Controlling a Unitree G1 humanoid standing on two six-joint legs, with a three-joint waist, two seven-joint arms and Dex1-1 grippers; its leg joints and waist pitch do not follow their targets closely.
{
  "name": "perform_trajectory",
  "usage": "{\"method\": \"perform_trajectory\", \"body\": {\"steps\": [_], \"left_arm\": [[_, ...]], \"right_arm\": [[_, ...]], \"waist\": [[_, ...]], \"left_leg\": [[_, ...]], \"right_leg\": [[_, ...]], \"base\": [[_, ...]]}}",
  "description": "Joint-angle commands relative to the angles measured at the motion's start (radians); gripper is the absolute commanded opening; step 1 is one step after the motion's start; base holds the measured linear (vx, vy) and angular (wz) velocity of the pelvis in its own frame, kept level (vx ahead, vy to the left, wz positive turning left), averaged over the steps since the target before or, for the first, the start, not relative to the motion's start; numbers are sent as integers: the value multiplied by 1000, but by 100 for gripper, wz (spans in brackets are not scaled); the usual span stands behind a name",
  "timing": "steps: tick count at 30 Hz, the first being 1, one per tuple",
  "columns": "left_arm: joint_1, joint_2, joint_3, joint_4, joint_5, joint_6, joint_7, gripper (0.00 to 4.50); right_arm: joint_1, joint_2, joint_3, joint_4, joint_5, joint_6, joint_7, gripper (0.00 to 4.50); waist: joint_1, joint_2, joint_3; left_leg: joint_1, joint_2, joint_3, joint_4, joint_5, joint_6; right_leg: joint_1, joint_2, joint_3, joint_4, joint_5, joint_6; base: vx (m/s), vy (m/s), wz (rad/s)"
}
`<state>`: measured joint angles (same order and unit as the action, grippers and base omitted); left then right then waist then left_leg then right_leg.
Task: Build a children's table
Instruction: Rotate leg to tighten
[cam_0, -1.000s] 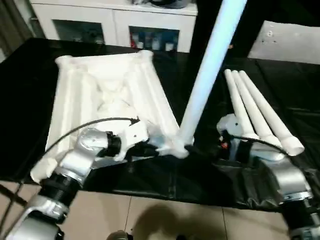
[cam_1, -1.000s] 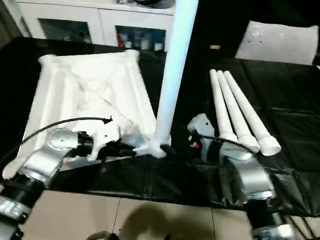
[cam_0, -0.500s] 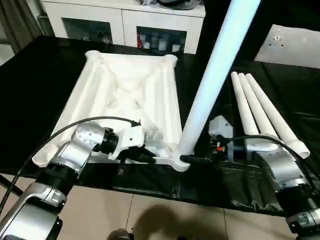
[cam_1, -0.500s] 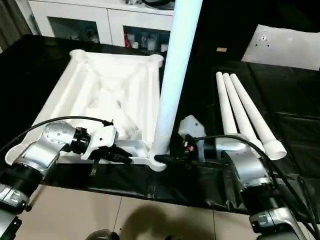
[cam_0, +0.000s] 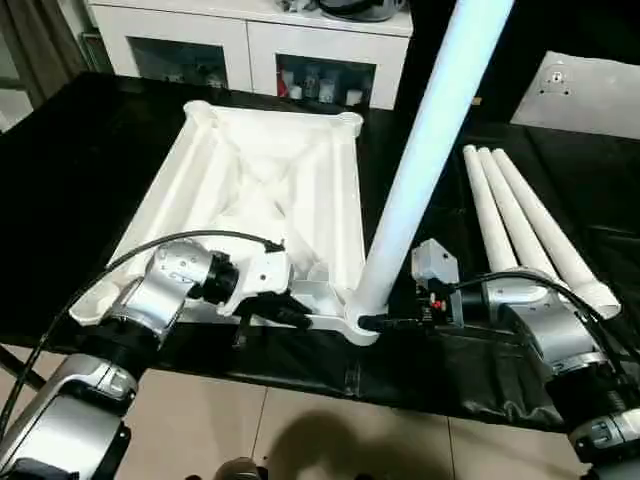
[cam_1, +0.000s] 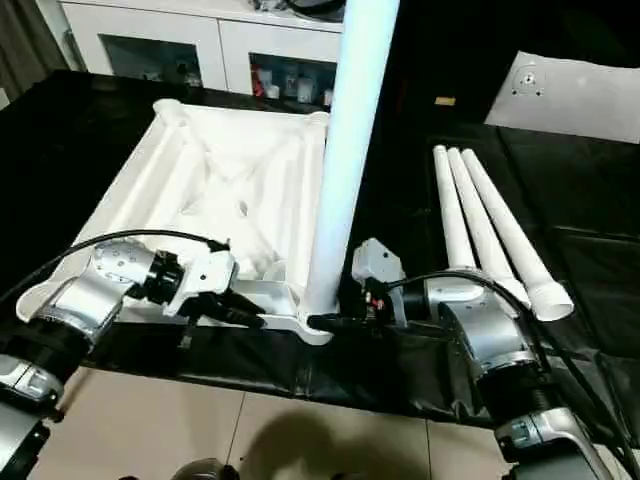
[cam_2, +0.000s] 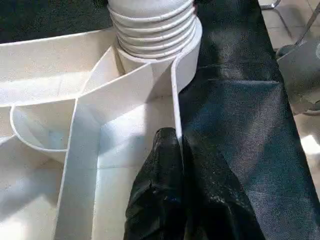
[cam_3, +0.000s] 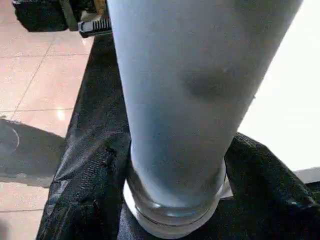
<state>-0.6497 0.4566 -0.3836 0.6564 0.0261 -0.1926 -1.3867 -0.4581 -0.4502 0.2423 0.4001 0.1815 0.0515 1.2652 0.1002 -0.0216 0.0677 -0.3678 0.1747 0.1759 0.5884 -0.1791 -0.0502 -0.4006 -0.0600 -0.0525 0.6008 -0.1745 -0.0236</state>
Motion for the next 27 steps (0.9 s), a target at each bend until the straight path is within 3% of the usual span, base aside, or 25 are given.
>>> {"method": "perform_trajectory", "body": {"steps": [1,6,9,11,12,13,15,17,19,24,27], "left_arm": [[-6,-9,-53,11,48,-18,-38,0],[6,-17,-30,12,30,30,-9,0],[31,-53,21,-29,-10,137,83,0],[44,-75,44,-60,-33,190,125,0],[52,-89,57,-77,-43,217,152,0],[65,-112,74,-109,-58,261,195,0],[92,-170,106,-177,-79,356,298,0],[112,-234,131,-235,-86,439,393,0],[120,-286,146,-262,-84,481,469,0],[107,-433,143,-283,-33,542,668,0],[98,-464,126,-287,7,553,723,0]], "right_arm": [[0,4,25,8,-17,-4,16,261],[21,24,17,-7,4,31,2,259],[58,68,-13,-41,35,94,-78,259],[72,94,-27,-54,45,122,-129,259],[80,112,-35,-59,44,135,-166,259],[94,141,-43,-73,45,148,-218,259],[122,204,-53,-105,40,200,-327,259],[140,269,-61,-131,35,256,-424,259],[146,320,-71,-137,30,282,-496,254],[112,477,-101,-93,-18,322,-744,241],[90,524,-114,-80,-39,342,-839,241]], "waist": [[-4,-1,-62],[-5,5,-60],[-5,6,-58],[-8,5,-52],[-8,5,-52],[-17,6,-48],[-23,3,-44],[-34,3,-44],[-50,-1,-42],[-59,3,-47],[-61,8,-55]], "left_leg": [[15,61,-14,-71,-213,45],[17,63,-15,-73,-232,35],[17,65,-15,-77,-251,26],[22,61,-19,-80,-301,14],[22,61,-19,-80,-301,14],[22,62,-24,-83,-337,-4],[26,58,-27,-83,-370,-11],[20,56,-32,-86,-367,-15],[23,51,-32,-82,-379,-9],[15,45,-29,-81,-317,17],[11,47,-24,-82,-270,33]], "right_leg": [[46,-88,47,-68,-248,-216],[44,-88,48,-69,-256,-219],[44,-90,49,-69,-271,-223],[39,-91,48,-83,-377,-198],[39,-91,48,-83,-377,-198],[36,-93,48,-89,-445,-179],[30,-94,46,-101,-532,-148],[34,-95,44,-104,-572,-123],[26,-92,43,-112,-615,-100],[22,-87,45,-118,-602,-79],[25,-82,49,-107,-476,-96]], "base": [[0,0,0],[0,0,0],[0,0,0],[0,0,0],[0,0,0],[0,0,0],[0,0,0],[0,0,0],[0,0,0],[0,0,0],[0,0,0]]}}
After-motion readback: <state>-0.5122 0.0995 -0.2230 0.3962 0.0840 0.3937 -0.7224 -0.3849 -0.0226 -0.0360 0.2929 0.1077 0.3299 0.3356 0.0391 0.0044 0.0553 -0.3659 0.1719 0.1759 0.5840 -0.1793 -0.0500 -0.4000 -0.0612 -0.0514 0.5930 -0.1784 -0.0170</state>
